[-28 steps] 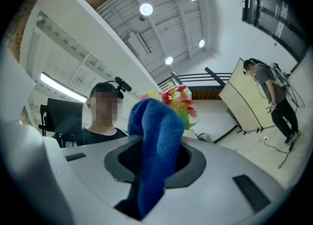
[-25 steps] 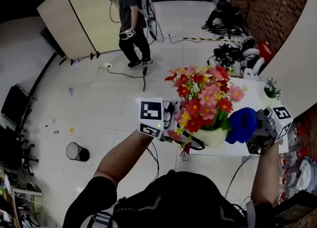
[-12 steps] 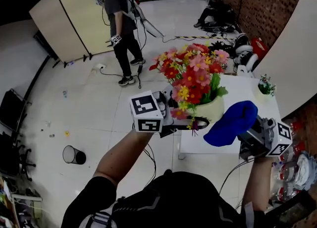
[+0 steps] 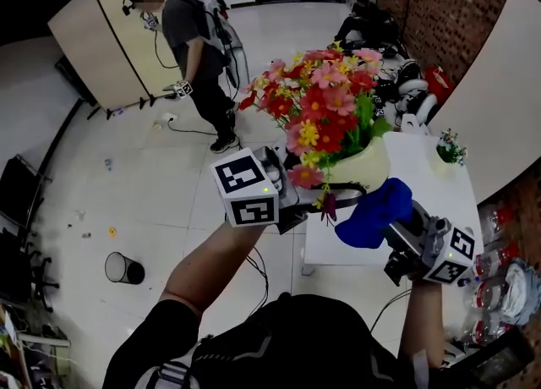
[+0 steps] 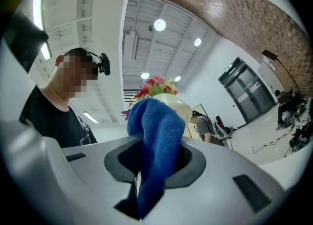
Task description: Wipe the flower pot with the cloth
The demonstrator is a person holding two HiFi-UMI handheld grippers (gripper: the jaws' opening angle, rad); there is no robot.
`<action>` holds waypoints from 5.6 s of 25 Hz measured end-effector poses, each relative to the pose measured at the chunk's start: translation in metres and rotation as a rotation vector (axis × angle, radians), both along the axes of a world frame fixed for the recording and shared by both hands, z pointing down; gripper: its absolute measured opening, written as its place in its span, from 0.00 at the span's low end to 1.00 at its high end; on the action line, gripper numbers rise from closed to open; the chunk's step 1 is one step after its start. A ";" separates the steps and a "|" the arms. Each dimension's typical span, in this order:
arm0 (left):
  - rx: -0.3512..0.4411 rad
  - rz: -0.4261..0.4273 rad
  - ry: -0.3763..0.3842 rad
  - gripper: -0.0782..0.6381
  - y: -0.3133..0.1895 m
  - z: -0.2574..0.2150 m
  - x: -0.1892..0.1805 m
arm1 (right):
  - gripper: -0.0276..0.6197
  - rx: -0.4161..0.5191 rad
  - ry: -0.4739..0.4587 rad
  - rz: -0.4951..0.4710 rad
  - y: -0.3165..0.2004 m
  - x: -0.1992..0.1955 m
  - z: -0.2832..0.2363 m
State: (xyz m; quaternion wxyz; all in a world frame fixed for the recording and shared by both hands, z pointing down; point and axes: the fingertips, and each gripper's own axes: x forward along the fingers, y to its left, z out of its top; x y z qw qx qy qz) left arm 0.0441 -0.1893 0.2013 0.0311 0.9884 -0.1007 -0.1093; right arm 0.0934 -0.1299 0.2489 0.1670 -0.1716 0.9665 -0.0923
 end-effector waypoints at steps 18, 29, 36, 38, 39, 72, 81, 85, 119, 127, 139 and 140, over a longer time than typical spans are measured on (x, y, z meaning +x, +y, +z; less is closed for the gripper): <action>0.038 0.131 -0.015 0.90 0.054 -0.003 0.028 | 0.18 -0.116 -0.078 0.041 -0.042 -0.011 0.006; 0.025 0.049 0.030 0.90 0.028 -0.019 0.011 | 0.18 -0.148 -0.143 0.081 -0.043 0.003 0.001; -0.011 -0.037 0.030 0.90 0.001 -0.011 -0.002 | 0.18 -0.076 -0.174 0.015 -0.005 -0.005 -0.009; -0.004 -0.020 0.021 0.90 0.006 -0.007 0.005 | 0.18 -0.084 -0.161 0.024 -0.014 -0.007 -0.008; -0.004 -0.010 0.020 0.90 0.008 -0.005 0.009 | 0.18 -0.089 -0.159 0.030 -0.019 -0.006 -0.007; -0.035 -0.070 0.114 0.90 0.000 -0.018 0.033 | 0.18 -0.102 -0.200 0.057 -0.011 -0.015 -0.009; -0.015 0.012 0.093 0.90 0.032 -0.020 0.045 | 0.18 -0.187 -0.192 0.101 -0.049 -0.016 0.001; -0.019 0.026 0.101 0.90 0.038 -0.022 0.044 | 0.18 -0.207 -0.195 0.126 -0.064 -0.015 0.004; 0.042 0.272 0.013 0.90 0.082 0.002 0.035 | 0.18 -0.154 -0.156 0.017 -0.079 0.045 0.004; 0.039 0.319 -0.058 0.90 0.083 0.013 0.027 | 0.18 -0.127 -0.120 -0.414 -0.070 0.000 -0.021; 0.019 0.247 -0.156 0.90 0.056 0.055 0.025 | 0.18 -0.024 -0.084 -0.416 -0.014 0.034 -0.029; 0.020 0.238 -0.167 0.90 0.054 0.060 0.024 | 0.18 -0.014 -0.068 -0.403 -0.006 0.031 -0.029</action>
